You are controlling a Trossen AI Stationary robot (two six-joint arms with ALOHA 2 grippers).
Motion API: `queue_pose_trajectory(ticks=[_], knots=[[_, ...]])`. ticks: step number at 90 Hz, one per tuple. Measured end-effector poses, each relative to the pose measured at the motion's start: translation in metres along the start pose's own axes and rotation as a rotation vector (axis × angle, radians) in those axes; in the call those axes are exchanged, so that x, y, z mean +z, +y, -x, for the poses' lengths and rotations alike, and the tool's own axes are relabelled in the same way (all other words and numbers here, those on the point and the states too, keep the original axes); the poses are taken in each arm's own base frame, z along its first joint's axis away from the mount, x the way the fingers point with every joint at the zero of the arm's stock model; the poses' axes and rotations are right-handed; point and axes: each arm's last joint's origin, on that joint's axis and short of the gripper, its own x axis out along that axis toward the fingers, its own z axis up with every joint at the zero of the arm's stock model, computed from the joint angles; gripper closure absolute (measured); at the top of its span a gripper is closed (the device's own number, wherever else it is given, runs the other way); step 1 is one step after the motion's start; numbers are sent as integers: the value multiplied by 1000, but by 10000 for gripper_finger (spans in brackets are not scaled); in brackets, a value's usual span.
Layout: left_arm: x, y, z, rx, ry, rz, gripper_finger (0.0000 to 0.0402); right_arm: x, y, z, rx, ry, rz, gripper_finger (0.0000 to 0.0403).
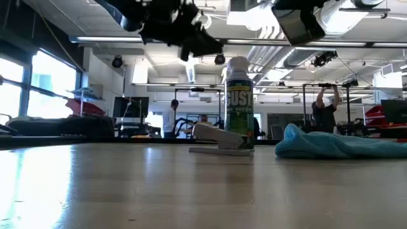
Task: Apply microfiber cloth
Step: Spray the pink phone with the spray bottle
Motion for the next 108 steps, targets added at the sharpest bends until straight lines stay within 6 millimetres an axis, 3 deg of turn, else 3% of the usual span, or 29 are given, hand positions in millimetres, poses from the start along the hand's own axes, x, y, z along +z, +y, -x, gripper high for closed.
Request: queue_pose_trajectory(ticks=[25,55,91,108], knots=[[-38,-27,-33,-106,37,101,241,-13,1,-38,-217,109,29,402],[-35,-43,-35,-244,39,234,241,-16,-6,-72,-324,132,113,402],[-29,-51,-34,-296,68,286,241,-10,-14,-64,-355,103,177,402],[-18,-23,-13,-234,-8,305,241,-2,-13,-36,-380,33,208,402]])
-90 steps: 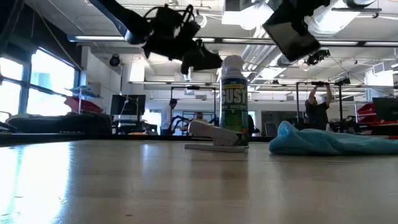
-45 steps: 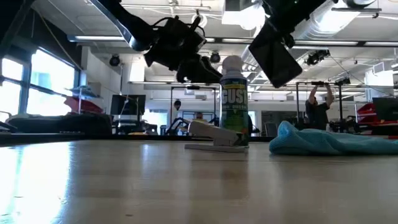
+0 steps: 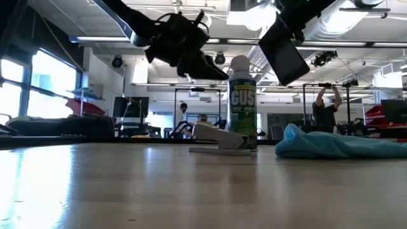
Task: Apply microfiber cloth
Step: Spray the pink phone with the spray bottle
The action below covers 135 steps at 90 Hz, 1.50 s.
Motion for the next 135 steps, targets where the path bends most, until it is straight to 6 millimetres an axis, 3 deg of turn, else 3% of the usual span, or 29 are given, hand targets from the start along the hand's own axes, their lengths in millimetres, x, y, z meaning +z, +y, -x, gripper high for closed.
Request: queue_pose_trajectory(ticks=[11,21,33,43,56,65,80,104,121,135], knots=[[9,22,16,18,-156,39,241,-2,-12,16,-96,-3,22,402],[11,42,13,-45,-248,144,248,-4,-20,20,-117,13,24,402],[10,61,-7,-170,-232,293,262,-6,-25,18,-112,45,13,402],[24,74,-16,-257,-209,356,270,-9,-29,18,-127,79,1,402],[46,82,-21,-190,-63,441,278,-15,-33,19,-171,135,-27,402],[56,77,-27,-32,114,539,283,-18,-37,18,-215,164,-40,402],[75,53,-38,192,340,536,289,-19,-42,19,-259,173,-67,402],[112,21,-53,241,351,539,307,-27,-48,6,-275,276,-107,402],[109,25,-51,303,367,620,326,-31,-49,-8,-252,341,-106,402],[93,26,-61,264,392,697,336,-32,-50,-15,-243,362,-89,402]])
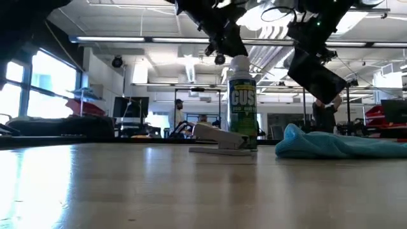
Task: Apply microfiber cloth
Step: Spray the pink phone with the spray bottle
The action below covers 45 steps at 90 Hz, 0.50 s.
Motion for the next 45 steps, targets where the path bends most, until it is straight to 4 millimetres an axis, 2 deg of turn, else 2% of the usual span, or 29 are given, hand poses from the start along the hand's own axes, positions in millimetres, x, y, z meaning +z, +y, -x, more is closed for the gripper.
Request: queue_pose_trajectory(ticks=[10,26,45], knots=[[-4,-4,-12,-82,14,13,339,0,0,-1,1,4,5,402],[-12,-11,-23,-92,57,14,340,-3,0,-1,0,30,8,402],[-8,-21,-11,-95,52,1,340,-4,0,0,-1,47,11,402]])
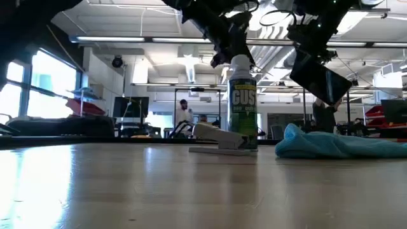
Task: Apply microfiber cloth
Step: Spray the pink phone with the spray bottle
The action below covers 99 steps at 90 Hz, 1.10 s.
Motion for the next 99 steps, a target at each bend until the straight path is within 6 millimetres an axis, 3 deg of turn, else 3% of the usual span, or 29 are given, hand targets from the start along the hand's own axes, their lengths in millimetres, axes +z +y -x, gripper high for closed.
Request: queue_pose_trajectory(ticks=[40,63,99], knots=[[-4,-7,1,62,35,18,339,-1,0,0,-1,13,12,402],[2,-8,23,122,29,23,339,-1,0,0,-2,11,19,402],[-5,-21,22,93,93,18,339,-1,0,0,-2,13,27,402]])
